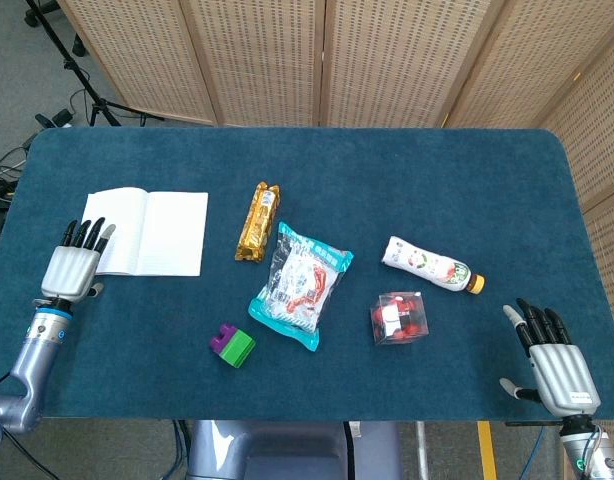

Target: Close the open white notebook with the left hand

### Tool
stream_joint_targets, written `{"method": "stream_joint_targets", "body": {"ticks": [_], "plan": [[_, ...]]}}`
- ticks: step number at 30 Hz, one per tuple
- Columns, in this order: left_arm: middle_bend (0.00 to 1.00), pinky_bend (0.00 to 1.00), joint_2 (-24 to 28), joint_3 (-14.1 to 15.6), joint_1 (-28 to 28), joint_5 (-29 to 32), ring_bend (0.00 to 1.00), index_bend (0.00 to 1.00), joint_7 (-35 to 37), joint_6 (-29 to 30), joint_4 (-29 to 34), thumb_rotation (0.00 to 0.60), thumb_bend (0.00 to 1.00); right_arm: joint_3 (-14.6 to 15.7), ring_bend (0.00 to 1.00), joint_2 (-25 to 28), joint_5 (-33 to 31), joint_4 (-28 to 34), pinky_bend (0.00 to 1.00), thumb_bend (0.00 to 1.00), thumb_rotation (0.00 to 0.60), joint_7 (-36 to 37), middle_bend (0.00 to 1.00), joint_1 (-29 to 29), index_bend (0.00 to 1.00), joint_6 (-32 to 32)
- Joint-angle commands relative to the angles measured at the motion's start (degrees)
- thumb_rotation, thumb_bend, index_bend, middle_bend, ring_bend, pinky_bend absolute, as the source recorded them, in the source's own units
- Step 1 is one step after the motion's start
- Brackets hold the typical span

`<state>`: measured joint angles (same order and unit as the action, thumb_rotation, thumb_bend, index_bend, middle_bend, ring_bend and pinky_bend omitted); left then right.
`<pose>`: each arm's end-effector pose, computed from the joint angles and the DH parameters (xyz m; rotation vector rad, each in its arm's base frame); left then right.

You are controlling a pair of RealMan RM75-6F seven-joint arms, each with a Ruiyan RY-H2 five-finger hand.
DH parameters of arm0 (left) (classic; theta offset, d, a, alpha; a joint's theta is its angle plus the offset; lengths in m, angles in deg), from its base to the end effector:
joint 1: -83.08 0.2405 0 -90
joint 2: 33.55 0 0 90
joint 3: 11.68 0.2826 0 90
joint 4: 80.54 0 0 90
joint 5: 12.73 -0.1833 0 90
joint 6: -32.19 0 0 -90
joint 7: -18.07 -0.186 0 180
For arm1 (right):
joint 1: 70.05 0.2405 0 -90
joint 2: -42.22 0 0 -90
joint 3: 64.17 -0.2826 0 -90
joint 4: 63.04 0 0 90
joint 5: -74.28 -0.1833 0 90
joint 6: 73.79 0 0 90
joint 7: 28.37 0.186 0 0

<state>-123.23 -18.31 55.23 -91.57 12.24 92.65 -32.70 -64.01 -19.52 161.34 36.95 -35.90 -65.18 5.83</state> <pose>-0.3509 0.3876 0.0800 -1.6284 -0.6547 -0.5715 -0.3094 -0.2091 0.1709 1.5140 -0.9692 0.7978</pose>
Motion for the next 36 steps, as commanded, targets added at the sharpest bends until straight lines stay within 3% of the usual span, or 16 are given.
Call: {"method": "stream_joint_targets", "body": {"ticks": [1, 36], "plan": [[0.00, 0.00, -0.9, 0.0, -0.3, 0.2, 0.00, 0.00, 0.5, -0.3, -1.2, 0.600, 0.14, 0.0, 0.00, 0.0, -0.1, -0.1, 0.00, 0.00, 0.600, 0.1, 0.00, 0.0, 0.00, -0.1], [0.00, 0.00, -5.8, -0.3, -2.4, 1.4, 0.00, 0.00, 1.5, -2.4, -8.7, 0.600, 0.16, 0.1, 0.00, -0.5, -0.4, -0.3, 0.00, 0.00, 0.600, -0.4, 0.00, 0.4, 0.00, -0.8]]}}
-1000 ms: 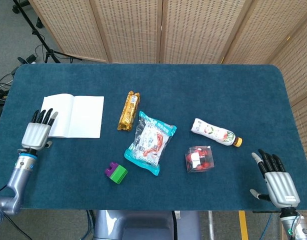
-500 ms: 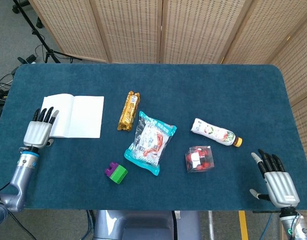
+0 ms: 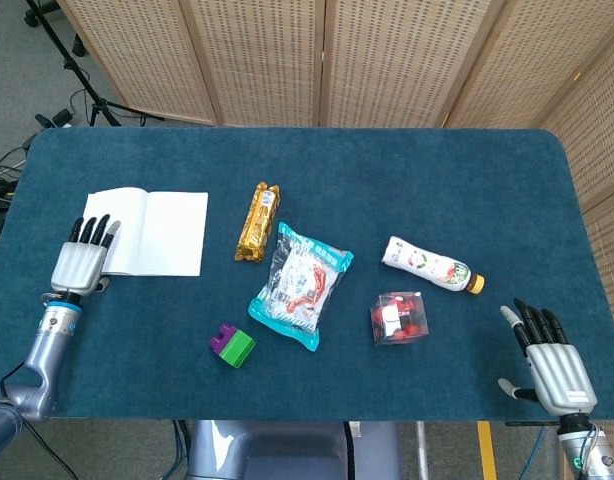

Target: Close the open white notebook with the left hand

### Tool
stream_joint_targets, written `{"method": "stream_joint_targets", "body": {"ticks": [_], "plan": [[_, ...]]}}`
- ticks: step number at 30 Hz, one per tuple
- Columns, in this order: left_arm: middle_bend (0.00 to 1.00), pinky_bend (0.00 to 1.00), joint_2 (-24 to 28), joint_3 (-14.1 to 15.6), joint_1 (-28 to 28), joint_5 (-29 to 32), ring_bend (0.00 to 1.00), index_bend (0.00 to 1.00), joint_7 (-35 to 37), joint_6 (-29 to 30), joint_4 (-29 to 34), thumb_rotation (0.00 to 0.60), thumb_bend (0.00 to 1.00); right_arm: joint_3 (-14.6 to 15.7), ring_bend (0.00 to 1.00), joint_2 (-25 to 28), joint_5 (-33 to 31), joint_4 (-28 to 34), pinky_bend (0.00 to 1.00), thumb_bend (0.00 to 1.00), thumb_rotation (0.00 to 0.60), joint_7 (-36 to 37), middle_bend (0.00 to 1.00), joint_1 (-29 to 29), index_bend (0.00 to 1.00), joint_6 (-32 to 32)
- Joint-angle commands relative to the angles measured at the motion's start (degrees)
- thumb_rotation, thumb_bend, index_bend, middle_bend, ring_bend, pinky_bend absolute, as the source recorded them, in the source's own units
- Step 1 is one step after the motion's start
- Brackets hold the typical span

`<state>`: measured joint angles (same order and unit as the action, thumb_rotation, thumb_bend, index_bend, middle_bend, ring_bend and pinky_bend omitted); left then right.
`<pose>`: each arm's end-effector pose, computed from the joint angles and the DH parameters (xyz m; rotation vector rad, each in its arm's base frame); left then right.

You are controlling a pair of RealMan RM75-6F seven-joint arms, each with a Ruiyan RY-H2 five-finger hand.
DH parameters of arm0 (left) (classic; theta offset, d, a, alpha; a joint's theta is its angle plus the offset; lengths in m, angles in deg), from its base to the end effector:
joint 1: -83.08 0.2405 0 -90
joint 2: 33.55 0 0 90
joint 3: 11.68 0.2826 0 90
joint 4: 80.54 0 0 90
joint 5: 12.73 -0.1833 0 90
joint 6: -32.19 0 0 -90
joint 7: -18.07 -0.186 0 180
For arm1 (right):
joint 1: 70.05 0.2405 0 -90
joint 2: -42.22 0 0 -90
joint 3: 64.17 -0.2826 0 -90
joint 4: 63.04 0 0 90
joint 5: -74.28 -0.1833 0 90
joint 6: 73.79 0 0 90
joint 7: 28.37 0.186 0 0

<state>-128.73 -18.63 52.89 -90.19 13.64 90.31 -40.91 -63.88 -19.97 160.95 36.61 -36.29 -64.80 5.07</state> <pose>-0.3521 0.4033 0.0606 -1.6112 -0.6636 -0.5501 -0.3108 -0.2104 0.1665 1.5241 -0.9749 0.7859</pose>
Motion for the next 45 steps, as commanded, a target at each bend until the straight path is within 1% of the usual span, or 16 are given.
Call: {"method": "stream_joint_targets", "body": {"ticks": [1, 11, 18, 24, 29, 39, 42, 45], "plan": [[0.00, 0.00, -0.5, 0.0, -0.1, 0.1, 0.00, 0.00, 0.2, -0.1, -0.8, 0.600, 0.16, 0.0, 0.00, 0.0, -0.1, 0.0, 0.00, 0.00, 0.600, 0.0, 0.00, 0.0, 0.00, -0.1], [0.00, 0.00, -1.6, 0.0, -0.2, 0.1, 0.00, 0.00, 1.0, 0.1, -3.0, 0.600, 0.17, 0.2, 0.00, -0.2, -0.1, 0.0, 0.00, 0.00, 0.600, -0.4, 0.00, 0.2, 0.00, -0.4], [0.00, 0.00, -2.1, 0.1, -0.2, -0.6, 0.00, 0.00, 1.4, 1.6, -4.1, 0.600, 0.22, 0.3, 0.00, -0.3, -0.1, 0.1, 0.00, 0.00, 0.600, -0.5, 0.00, 0.2, 0.00, -0.6], [0.00, 0.00, -2.4, 0.3, -0.3, -1.1, 0.00, 0.00, 1.4, 2.5, -4.5, 0.600, 0.29, 0.3, 0.00, -0.2, 0.1, 0.1, 0.00, 0.00, 0.600, -0.3, 0.00, 0.2, 0.00, -0.4], [0.00, 0.00, -2.8, 0.6, -0.2, -2.4, 0.00, 0.00, 1.7, 5.2, -4.8, 0.600, 0.31, 0.4, 0.00, -0.2, 0.1, 0.1, 0.00, 0.00, 0.600, -0.2, 0.00, 0.3, 0.00, -0.6], [0.00, 0.00, -3.0, 1.0, -0.3, -5.9, 0.00, 0.00, 4.8, 13.3, -5.3, 0.600, 0.31, 0.5, 0.00, 0.0, 0.3, 0.2, 0.00, 0.00, 0.600, 0.2, 0.00, 0.3, 0.00, -0.5], [0.00, 0.00, -3.3, 0.9, -0.3, -6.4, 0.00, 0.00, 5.7, 15.2, -5.6, 0.600, 0.31, 0.5, 0.00, 0.0, 0.4, 0.3, 0.00, 0.00, 0.600, 0.3, 0.00, 0.2, 0.00, -0.3], [0.00, 0.00, -3.6, 0.3, -0.4, -7.2, 0.00, 0.00, 7.7, 19.1, -5.9, 0.600, 0.31, 0.5, 0.00, 0.1, 0.5, 0.3, 0.00, 0.00, 0.600, 0.4, 0.00, 0.2, 0.00, -0.2]]}}
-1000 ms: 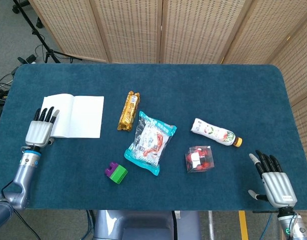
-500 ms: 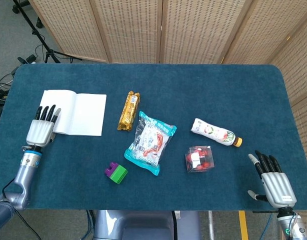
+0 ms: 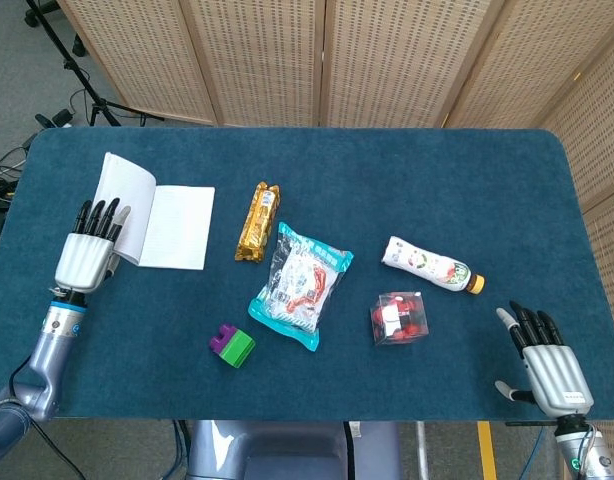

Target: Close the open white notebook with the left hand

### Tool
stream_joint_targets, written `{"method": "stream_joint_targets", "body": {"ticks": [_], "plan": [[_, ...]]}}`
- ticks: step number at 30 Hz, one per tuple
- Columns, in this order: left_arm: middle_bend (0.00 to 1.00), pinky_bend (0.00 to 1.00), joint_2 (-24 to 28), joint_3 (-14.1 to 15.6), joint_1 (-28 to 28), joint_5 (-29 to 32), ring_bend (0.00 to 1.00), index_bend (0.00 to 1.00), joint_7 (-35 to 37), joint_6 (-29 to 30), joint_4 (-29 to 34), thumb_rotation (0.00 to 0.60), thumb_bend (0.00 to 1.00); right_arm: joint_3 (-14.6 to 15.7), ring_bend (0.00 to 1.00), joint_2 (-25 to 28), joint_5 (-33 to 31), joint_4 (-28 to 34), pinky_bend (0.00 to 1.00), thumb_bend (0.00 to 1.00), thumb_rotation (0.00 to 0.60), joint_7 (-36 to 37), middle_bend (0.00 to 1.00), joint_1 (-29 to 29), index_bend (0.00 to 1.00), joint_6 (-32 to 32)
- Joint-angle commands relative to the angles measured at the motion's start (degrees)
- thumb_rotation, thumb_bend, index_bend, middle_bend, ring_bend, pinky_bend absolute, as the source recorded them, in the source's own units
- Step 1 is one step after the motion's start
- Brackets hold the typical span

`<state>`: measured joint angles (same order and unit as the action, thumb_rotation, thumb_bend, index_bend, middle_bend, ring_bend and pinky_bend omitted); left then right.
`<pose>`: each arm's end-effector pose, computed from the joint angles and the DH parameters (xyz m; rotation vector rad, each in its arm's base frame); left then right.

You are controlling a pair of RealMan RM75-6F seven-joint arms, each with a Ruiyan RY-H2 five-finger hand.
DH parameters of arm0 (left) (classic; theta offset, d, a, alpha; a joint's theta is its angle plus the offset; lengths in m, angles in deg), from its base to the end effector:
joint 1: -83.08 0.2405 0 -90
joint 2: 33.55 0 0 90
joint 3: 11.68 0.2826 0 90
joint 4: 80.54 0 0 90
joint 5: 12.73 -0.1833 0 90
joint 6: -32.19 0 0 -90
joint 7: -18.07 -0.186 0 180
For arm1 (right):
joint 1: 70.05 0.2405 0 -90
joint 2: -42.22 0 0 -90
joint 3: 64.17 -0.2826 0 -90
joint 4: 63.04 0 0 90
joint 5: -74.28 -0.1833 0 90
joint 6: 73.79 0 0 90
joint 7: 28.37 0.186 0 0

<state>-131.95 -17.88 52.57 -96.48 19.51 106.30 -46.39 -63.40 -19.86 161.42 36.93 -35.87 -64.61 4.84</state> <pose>-0.3073 0.4007 0.0748 -1.5725 -0.4498 -0.8073 -0.3088 -0.2094 0.1642 1.5362 -0.9862 0.7921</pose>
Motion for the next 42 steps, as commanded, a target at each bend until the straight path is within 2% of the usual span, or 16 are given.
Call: {"method": "stream_joint_targets", "body": {"ticks": [1, 8, 14, 18, 19, 21, 24, 25, 26, 28, 30, 35, 42], "plan": [[0.00, 0.00, -0.6, -0.5, -0.1, -1.2, 0.00, 0.00, 2.4, 4.1, -0.7, 0.600, 0.31, 0.0, 0.00, 0.1, 0.0, 0.1, 0.00, 0.00, 0.600, 0.1, 0.00, 0.0, 0.00, 0.0], [0.00, 0.00, -2.4, -1.9, -0.2, -2.6, 0.00, 0.00, 7.0, 12.7, -2.2, 0.600, 0.30, 0.1, 0.00, 0.1, 0.1, 0.1, 0.00, 0.00, 0.600, 0.1, 0.00, 0.0, 0.00, -0.1], [0.00, 0.00, -2.5, -1.3, 0.3, -3.4, 0.00, 0.00, 8.4, 14.5, -2.3, 0.600, 0.29, 0.1, 0.00, 0.3, 0.1, 0.3, 0.00, 0.00, 0.600, 0.1, 0.00, 0.0, 0.00, 0.0], [0.00, 0.00, -1.0, -0.4, 1.8, -3.3, 0.00, 0.00, 7.6, 13.8, 0.6, 0.600, 0.28, 0.1, 0.00, 0.4, 0.1, 0.2, 0.00, 0.00, 0.600, 0.2, 0.00, -0.1, 0.00, 0.2], [0.00, 0.00, -0.1, 0.0, 2.7, -2.8, 0.00, 0.00, 6.7, 13.0, 2.4, 0.600, 0.27, 0.0, 0.00, 0.4, 0.0, 0.2, 0.00, 0.00, 0.600, 0.2, 0.00, -0.1, 0.00, 0.2], [0.00, 0.00, 3.8, 1.1, 5.1, -1.7, 0.00, 0.00, 2.2, 11.0, 10.8, 0.600, 0.27, 0.0, 0.00, 0.5, -0.1, 0.2, 0.00, 0.00, 0.600, 0.3, 0.00, -0.1, 0.00, 0.2], [0.00, 0.00, 13.6, 3.0, 9.2, 1.3, 0.00, 0.00, -7.6, 8.1, 31.3, 0.600, 0.26, -0.1, 0.00, 0.5, -0.1, 0.2, 0.00, 0.00, 0.600, 0.1, 0.00, -0.2, 0.00, 0.5], [0.00, 0.00, 16.5, 4.3, 11.6, 2.0, 0.00, 0.00, -9.5, 9.1, 37.9, 0.600, 0.26, -0.2, 0.00, 0.5, 0.0, 0.3, 0.00, 0.00, 0.600, -0.1, 0.00, -0.3, 0.00, 0.7], [0.00, 0.00, 19.0, 5.5, 13.3, 2.1, 0.00, 0.00, -11.5, 10.2, 43.3, 0.600, 0.26, -0.2, 0.00, 0.5, 0.1, 0.4, 0.00, 0.00, 0.600, -0.2, 0.00, -0.3, 0.00, 0.9], [0.00, 0.00, 22.0, 6.7, 15.1, 3.1, 0.00, 0.00, -14.7, 10.2, 50.0, 0.600, 0.26, -0.2, 0.00, 0.5, 0.2, 0.5, 0.00, 0.00, 0.600, -0.4, 0.00, -0.4, 0.00, 1.2], [0.00, 0.00, 24.1, 8.1, 16.4, 3.6, 0.00, 0.00, -16.5, 9.9, 54.6, 0.600, 0.26, -0.3, 0.00, 0.5, 0.2, 0.7, 0.00, 0.00, 0.600, -0.8, 0.00, -0.5, 0.00, 1.4], [0.00, 0.00, 26.0, 9.6, 18.1, 2.1, 0.00, 0.00, -19.3, 11.2, 58.2, 0.600, 0.26, -0.3, 0.00, 0.5, 0.6, 1.0, 0.00, 0.00, 0.600, -1.2, 0.00, -0.5, 0.00, 1.7], [0.00, 0.00, 27.1, 9.1, 19.8, -0.4, 0.00, 0.00, -19.3, 13.9, 60.6, 0.600, 0.26, -0.2, 0.00, 0.3, 1.3, 1.2, 0.00, 0.00, 0.600, -1.5, 0.00, -0.7, 0.00, 2.2]]}}
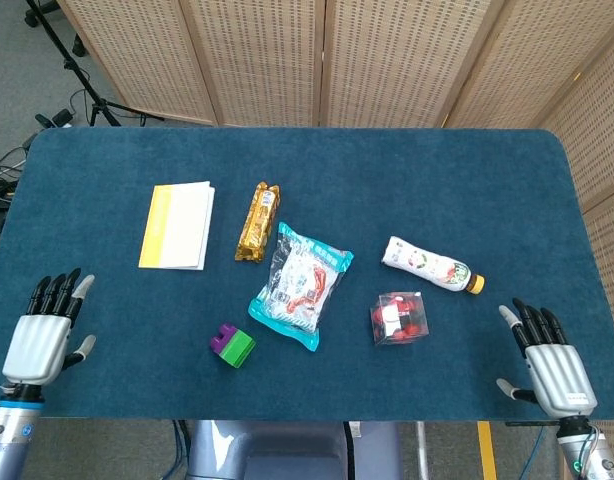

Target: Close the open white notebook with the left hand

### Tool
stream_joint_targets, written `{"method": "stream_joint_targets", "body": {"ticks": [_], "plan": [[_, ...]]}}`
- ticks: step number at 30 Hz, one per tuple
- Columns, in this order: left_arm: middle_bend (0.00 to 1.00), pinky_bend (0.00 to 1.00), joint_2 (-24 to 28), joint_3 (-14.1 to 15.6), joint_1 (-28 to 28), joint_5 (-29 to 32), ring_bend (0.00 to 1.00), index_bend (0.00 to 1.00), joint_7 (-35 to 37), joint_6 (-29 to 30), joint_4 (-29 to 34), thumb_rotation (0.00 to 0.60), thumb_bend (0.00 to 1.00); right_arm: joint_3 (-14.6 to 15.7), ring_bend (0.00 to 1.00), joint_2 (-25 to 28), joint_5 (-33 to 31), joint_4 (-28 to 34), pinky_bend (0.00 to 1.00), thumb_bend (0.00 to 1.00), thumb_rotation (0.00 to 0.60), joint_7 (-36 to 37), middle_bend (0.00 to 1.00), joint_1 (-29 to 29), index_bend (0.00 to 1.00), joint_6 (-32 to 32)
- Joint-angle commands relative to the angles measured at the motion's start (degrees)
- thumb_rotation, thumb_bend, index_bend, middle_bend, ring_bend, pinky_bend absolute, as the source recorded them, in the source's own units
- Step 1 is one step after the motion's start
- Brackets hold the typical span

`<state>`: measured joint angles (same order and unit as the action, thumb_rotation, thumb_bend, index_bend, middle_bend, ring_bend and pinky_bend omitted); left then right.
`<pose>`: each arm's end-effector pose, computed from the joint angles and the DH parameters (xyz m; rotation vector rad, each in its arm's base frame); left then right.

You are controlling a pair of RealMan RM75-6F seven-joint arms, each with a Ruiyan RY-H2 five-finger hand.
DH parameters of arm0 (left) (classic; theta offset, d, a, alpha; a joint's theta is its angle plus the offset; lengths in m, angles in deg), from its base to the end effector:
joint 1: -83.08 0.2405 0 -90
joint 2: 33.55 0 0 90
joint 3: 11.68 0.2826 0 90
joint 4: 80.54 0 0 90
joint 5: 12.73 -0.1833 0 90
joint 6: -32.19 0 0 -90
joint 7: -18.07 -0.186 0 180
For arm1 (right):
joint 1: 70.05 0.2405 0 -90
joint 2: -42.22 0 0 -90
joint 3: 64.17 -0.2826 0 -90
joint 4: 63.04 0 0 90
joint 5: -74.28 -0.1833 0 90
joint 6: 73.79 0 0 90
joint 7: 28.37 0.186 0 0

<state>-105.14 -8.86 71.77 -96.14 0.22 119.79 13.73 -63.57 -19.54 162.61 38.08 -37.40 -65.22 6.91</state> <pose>-0.2974 0.2379 0.1413 -1.5067 -0.7731 -0.8126 -0.3014 -0.2074 0.1702 1.5290 -0.9450 0.8125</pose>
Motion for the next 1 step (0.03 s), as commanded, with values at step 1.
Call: {"method": "stream_joint_targets", "body": {"ticks": [1], "plan": [[0.00, 0.00, 0.3, 0.0, 0.7, -0.9, 0.00, 0.00, 0.3, 0.4, 0.6, 0.600, 0.26, 0.0, 0.00, 0.0, 0.2, 0.0, 0.00, 0.00, 0.600, 0.1, 0.00, -0.1, 0.00, 0.3]]}}
